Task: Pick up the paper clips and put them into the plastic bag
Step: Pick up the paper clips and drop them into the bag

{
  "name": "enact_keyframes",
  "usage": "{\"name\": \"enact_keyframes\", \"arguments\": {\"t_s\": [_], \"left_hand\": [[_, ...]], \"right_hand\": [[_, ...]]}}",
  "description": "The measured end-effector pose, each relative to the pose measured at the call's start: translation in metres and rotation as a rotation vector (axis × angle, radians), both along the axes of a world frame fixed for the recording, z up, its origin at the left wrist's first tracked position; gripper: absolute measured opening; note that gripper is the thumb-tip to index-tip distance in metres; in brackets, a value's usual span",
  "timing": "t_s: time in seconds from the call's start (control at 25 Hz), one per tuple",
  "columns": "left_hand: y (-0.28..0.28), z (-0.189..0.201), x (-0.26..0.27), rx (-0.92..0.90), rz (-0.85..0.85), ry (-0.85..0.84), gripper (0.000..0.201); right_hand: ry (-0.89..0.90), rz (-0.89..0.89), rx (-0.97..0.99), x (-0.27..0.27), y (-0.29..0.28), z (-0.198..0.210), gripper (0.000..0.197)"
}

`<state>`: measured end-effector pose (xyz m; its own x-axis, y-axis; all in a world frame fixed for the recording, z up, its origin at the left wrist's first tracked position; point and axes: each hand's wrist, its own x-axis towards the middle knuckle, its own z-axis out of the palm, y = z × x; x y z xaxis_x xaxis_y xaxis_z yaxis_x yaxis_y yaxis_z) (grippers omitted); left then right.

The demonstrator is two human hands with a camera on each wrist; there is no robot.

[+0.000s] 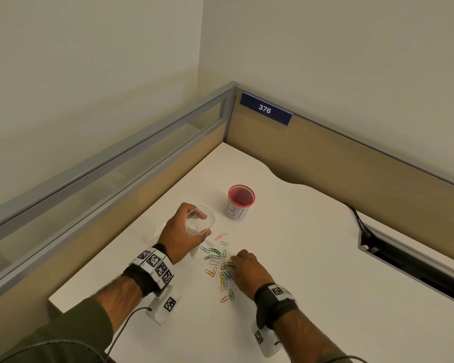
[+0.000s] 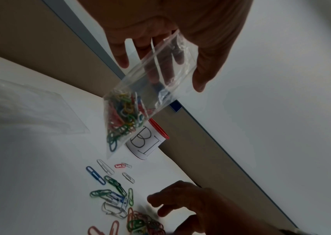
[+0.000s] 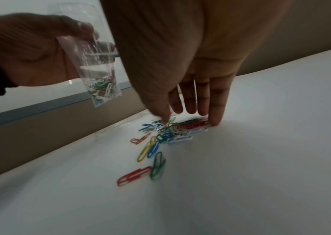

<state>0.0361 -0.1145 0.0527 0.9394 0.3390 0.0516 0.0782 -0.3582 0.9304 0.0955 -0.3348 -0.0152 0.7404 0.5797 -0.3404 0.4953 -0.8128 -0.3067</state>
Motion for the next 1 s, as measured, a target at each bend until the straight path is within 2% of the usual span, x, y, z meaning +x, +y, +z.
{"name": "enact_keyframes", "arguments": {"t_s": [0.08,0.12,0.16,0.2,0.32,0.4,0.68,0.8,0.92,1.0], "left_hand": [[-0.003,-0.001,0.001,-0.001,-0.009,0.007,0.045],[-0.004,-0.001,0.001,-0.001,-0.013,0.009,0.045],[-0.004,0.000,0.001,0.003,-0.015,0.009,0.046],[-0.005,0.001,0.002,0.006,-0.017,0.008,0.046],[-0.004,0.002,0.003,0.006,-0.015,0.003,0.047],[-0.003,0.004,0.003,0.006,-0.010,0.003,0.046],[-0.003,0.004,0.005,0.005,-0.011,0.007,0.046],[-0.003,0.003,0.005,0.000,-0.010,0.016,0.045],[-0.003,0.002,0.007,0.000,-0.017,0.025,0.044],[-0.006,0.000,0.009,-0.002,-0.029,0.030,0.044]], "right_hand": [[0.058,-0.014,-0.011,-0.003,0.000,0.003,0.077],[0.072,-0.003,-0.045,-0.005,0.003,0.004,0.087],[0.068,0.016,-0.076,-0.006,0.006,0.003,0.089],[0.052,0.030,-0.099,-0.008,0.010,0.002,0.082],[-0.059,0.035,-0.118,-0.010,0.019,-0.002,0.044],[-0.109,0.035,-0.104,-0.008,0.020,-0.002,0.029],[-0.146,0.006,-0.116,0.009,0.026,-0.002,0.017],[-0.091,-0.110,-0.080,0.023,0.019,-0.002,0.017],[0.002,-0.325,0.102,0.035,0.008,0.015,0.010],[0.017,-0.438,0.329,0.039,0.005,0.040,0.008]]}}
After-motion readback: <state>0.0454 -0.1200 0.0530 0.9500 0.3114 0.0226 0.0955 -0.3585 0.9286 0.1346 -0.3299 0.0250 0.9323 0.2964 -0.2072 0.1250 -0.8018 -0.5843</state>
